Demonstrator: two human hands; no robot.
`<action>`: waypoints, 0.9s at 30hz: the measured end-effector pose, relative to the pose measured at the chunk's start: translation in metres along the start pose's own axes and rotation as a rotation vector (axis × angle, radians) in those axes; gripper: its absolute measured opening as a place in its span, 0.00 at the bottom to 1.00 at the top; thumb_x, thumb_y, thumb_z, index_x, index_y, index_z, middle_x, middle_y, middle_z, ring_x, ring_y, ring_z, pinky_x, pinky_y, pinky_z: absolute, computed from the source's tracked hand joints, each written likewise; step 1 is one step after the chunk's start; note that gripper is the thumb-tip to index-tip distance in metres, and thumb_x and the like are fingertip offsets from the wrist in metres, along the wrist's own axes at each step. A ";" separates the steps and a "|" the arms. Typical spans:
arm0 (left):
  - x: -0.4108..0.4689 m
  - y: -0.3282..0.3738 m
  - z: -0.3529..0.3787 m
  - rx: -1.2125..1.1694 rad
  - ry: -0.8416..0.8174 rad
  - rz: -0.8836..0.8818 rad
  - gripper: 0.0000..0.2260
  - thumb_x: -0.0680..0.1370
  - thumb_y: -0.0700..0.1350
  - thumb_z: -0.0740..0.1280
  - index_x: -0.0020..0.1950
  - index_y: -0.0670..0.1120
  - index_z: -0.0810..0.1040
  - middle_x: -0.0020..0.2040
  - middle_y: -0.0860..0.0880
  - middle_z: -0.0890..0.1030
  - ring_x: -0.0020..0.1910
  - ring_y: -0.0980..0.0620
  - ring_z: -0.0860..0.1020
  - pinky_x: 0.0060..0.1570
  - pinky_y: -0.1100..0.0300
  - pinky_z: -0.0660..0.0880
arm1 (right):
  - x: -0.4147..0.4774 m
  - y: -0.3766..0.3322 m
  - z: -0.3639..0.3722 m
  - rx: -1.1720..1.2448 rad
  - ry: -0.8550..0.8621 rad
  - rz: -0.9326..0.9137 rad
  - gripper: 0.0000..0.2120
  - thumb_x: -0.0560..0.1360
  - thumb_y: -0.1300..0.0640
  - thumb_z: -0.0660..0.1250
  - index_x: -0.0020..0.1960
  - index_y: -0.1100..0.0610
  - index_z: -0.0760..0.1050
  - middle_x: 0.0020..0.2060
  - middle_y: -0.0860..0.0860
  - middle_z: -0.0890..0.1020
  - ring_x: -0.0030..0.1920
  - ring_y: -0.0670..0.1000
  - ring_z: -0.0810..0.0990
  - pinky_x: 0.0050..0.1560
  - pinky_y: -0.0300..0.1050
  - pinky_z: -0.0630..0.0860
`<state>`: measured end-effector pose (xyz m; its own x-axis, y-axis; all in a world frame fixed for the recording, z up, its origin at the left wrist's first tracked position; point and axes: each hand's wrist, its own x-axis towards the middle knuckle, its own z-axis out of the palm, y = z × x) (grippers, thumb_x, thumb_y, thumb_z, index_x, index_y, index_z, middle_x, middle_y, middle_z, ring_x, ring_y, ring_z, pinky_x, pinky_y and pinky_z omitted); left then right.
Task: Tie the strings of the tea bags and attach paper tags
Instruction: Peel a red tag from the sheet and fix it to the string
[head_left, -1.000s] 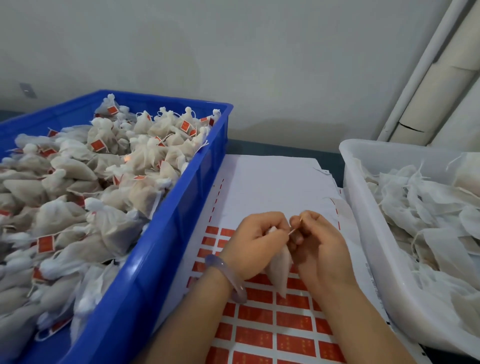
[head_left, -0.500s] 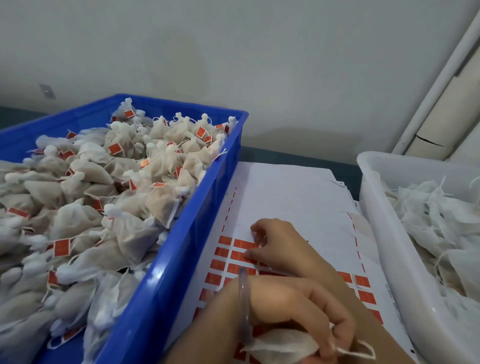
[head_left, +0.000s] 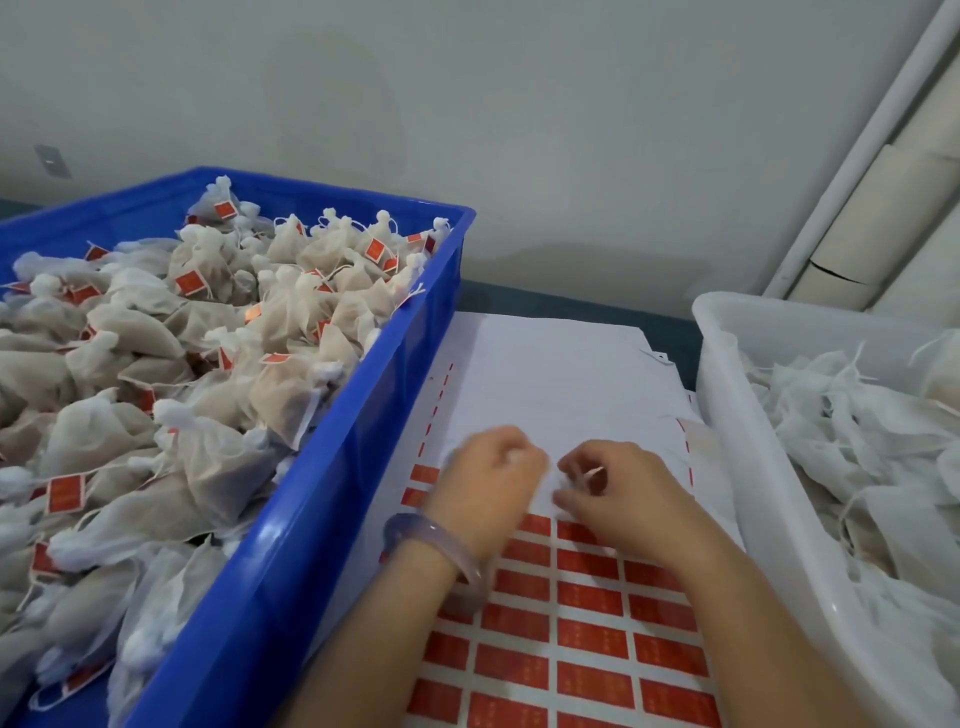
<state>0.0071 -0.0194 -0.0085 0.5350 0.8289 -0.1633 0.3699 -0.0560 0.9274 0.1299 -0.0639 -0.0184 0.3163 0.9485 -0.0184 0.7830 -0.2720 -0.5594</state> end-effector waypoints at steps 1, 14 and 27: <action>-0.002 -0.006 -0.023 0.060 0.141 0.032 0.06 0.77 0.50 0.63 0.40 0.54 0.72 0.35 0.54 0.75 0.34 0.59 0.76 0.32 0.66 0.69 | -0.001 0.000 0.004 -0.017 0.005 0.003 0.12 0.72 0.49 0.69 0.55 0.47 0.75 0.47 0.40 0.76 0.42 0.39 0.74 0.40 0.28 0.66; 0.006 -0.021 -0.038 0.253 0.295 -0.101 0.03 0.77 0.43 0.65 0.48 0.51 0.75 0.41 0.53 0.77 0.37 0.57 0.76 0.29 0.68 0.69 | 0.005 -0.001 0.026 -0.098 0.034 -0.150 0.10 0.77 0.49 0.63 0.56 0.45 0.79 0.56 0.45 0.76 0.56 0.45 0.69 0.59 0.42 0.67; 0.009 -0.022 -0.040 0.140 0.316 -0.132 0.04 0.78 0.42 0.63 0.50 0.49 0.75 0.40 0.53 0.76 0.37 0.56 0.75 0.29 0.67 0.67 | -0.007 -0.002 0.020 0.036 -0.056 -0.191 0.05 0.75 0.51 0.63 0.42 0.47 0.76 0.45 0.38 0.74 0.50 0.42 0.71 0.51 0.36 0.69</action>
<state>-0.0268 0.0117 -0.0174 0.2227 0.9639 -0.1458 0.5320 0.0051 0.8467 0.1154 -0.0671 -0.0333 0.1327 0.9901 0.0460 0.8060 -0.0808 -0.5864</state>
